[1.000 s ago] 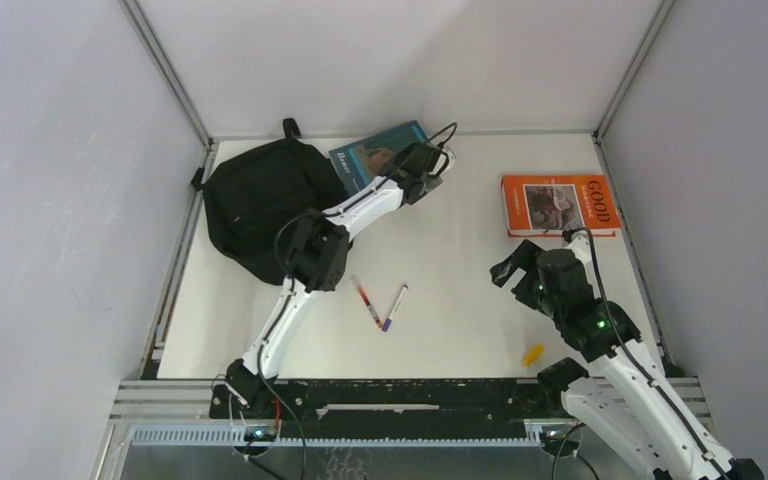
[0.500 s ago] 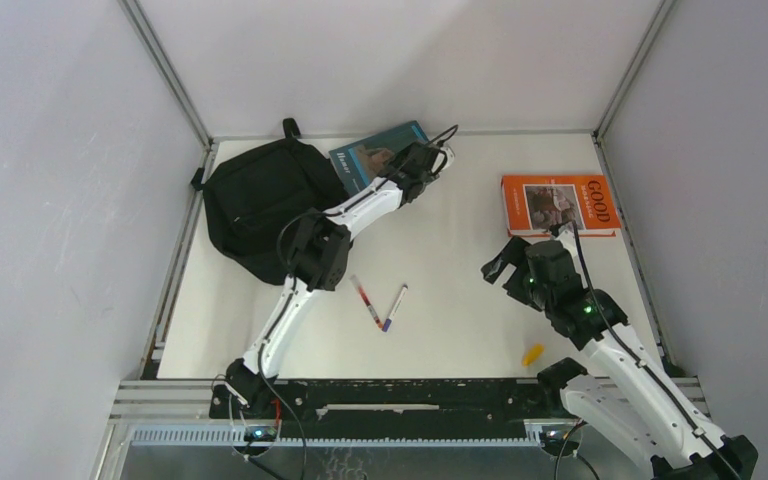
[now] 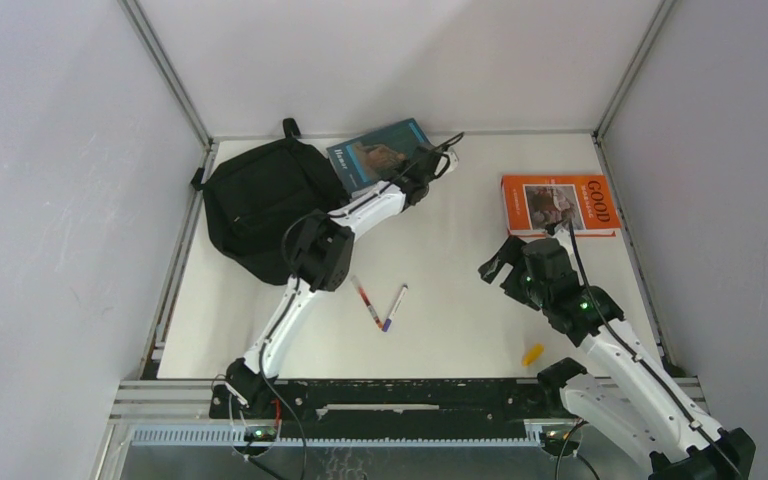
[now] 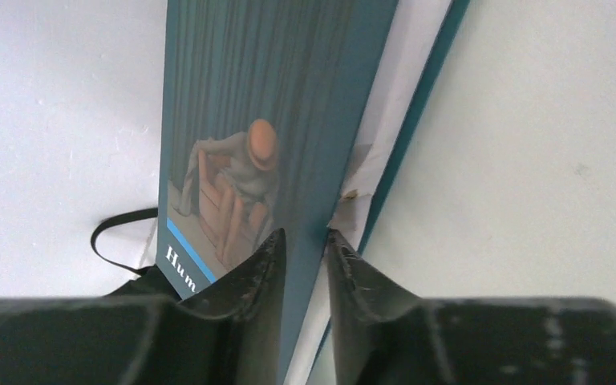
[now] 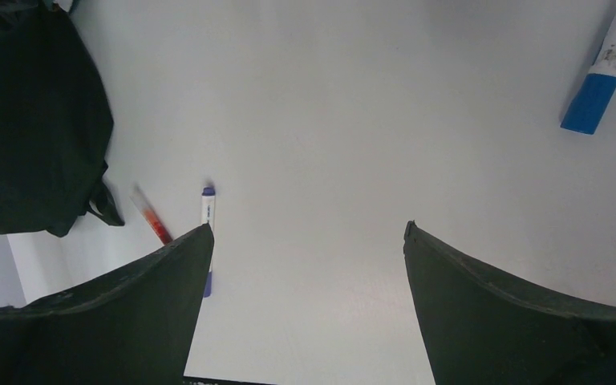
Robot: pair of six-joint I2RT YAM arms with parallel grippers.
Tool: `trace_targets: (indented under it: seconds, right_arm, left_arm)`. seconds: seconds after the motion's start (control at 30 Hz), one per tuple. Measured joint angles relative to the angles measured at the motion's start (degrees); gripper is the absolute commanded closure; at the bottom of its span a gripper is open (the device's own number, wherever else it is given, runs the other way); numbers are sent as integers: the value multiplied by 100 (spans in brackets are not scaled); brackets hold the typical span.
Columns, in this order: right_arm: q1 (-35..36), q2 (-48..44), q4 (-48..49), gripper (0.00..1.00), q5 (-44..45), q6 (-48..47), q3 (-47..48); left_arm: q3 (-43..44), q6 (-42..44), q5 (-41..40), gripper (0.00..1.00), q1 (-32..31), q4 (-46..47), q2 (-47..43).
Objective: Pack the student bag
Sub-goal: Adjust the book at the center of the board.
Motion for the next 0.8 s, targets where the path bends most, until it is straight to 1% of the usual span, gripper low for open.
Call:
trace_targets:
  seconds: [0.07, 0.1, 0.23, 0.4, 0.47, 0.63, 0.8]
  right_arm:
    - [0, 7, 2, 4, -13, 0, 0]
    - [0, 7, 2, 4, -17, 0, 0]
    - [0, -7, 2, 4, -26, 0, 0]
    - [0, -46, 17, 3, -26, 0, 0]
    - [0, -55, 42, 3, -26, 0, 0]
    - [0, -101, 63, 3, 2, 4, 0]
    - [-28, -267, 61, 2, 87, 2, 0]
  left_arm:
    - [0, 35, -59, 98, -20, 4, 15]
    - [0, 33, -98, 100, -35, 9, 17]
    - [-22, -118, -170, 100, -118, 129, 7]
    - [-713, -326, -345, 100, -304, 343, -431]
    - [-798, -433, -505, 100, -450, 297, -597]
    - [-741, -1038, -739, 100, -944, -317, -1038]
    - [-348, -2072, -699, 100, -1333, -1228, -1193]
